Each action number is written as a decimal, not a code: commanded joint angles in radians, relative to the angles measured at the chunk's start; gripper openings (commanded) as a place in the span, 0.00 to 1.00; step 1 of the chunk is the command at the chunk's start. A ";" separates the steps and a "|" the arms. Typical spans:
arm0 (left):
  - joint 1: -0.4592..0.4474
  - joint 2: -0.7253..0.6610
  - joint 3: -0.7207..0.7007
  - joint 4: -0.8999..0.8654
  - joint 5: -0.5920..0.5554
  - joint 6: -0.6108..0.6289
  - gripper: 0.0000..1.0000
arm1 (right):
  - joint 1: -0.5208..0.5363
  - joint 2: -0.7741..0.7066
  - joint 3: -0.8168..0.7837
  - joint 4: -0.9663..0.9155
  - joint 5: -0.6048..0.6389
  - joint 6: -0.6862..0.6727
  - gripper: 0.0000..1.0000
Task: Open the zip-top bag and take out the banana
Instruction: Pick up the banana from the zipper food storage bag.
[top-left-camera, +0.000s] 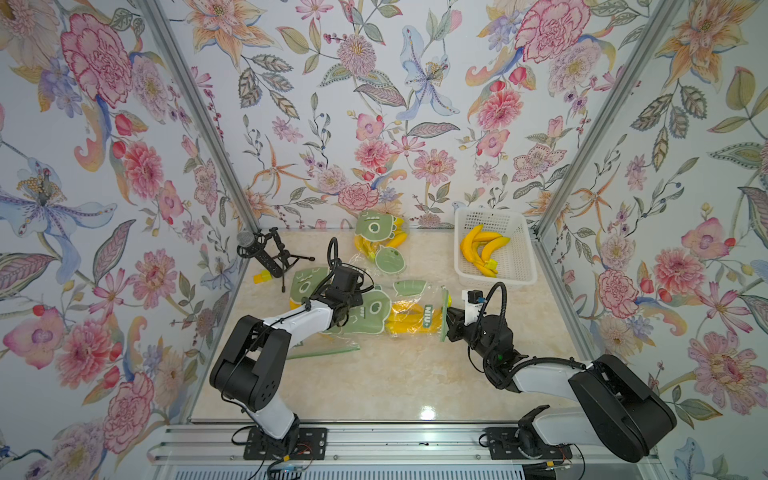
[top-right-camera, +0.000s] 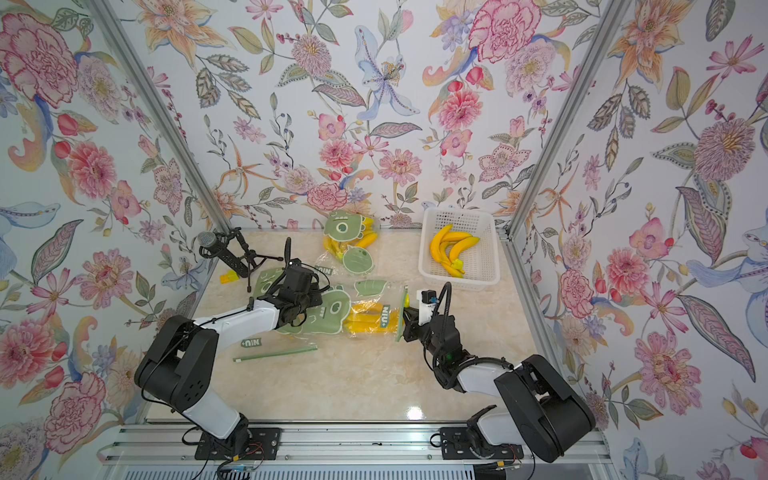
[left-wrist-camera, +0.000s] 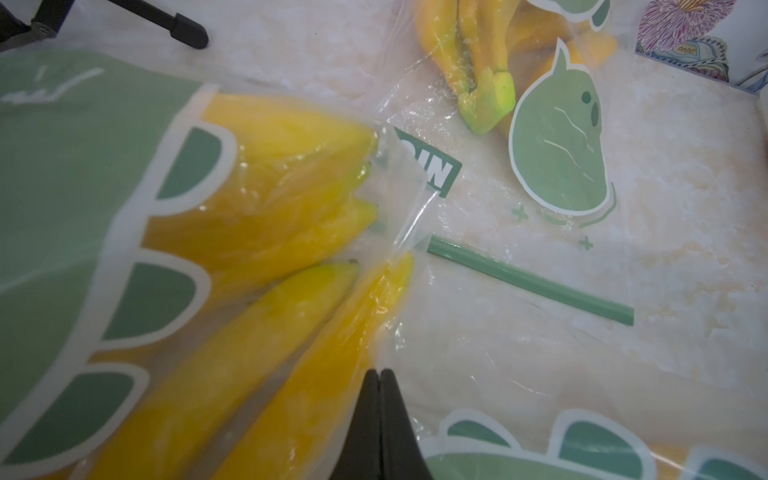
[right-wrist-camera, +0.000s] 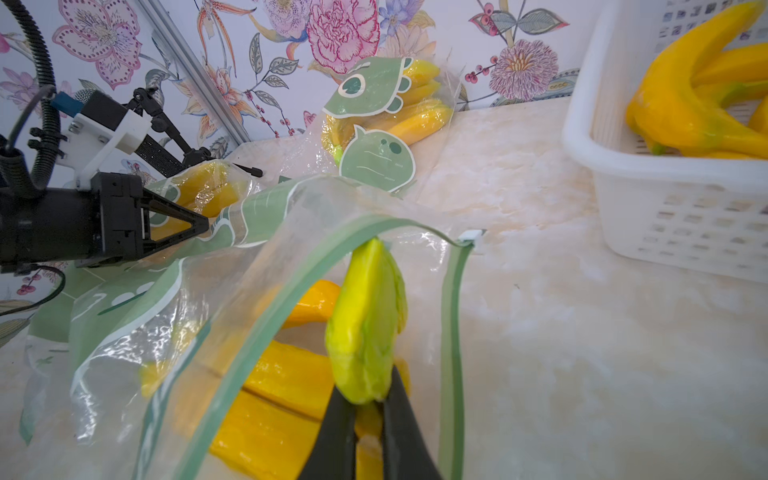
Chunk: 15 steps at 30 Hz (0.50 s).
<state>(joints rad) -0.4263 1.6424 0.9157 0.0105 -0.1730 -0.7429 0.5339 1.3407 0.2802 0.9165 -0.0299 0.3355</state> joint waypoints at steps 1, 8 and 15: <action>0.018 -0.034 -0.021 -0.020 -0.065 -0.062 0.00 | -0.018 -0.037 -0.022 -0.018 -0.005 -0.007 0.02; 0.019 -0.041 -0.033 -0.019 -0.065 -0.070 0.00 | -0.054 -0.095 -0.041 -0.047 0.016 0.025 0.01; 0.019 -0.037 -0.043 0.012 -0.025 -0.039 0.00 | -0.083 -0.246 0.050 -0.294 0.099 -0.051 0.01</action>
<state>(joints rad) -0.4191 1.6276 0.8886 0.0177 -0.1902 -0.7776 0.4591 1.1576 0.2653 0.7444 0.0078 0.3298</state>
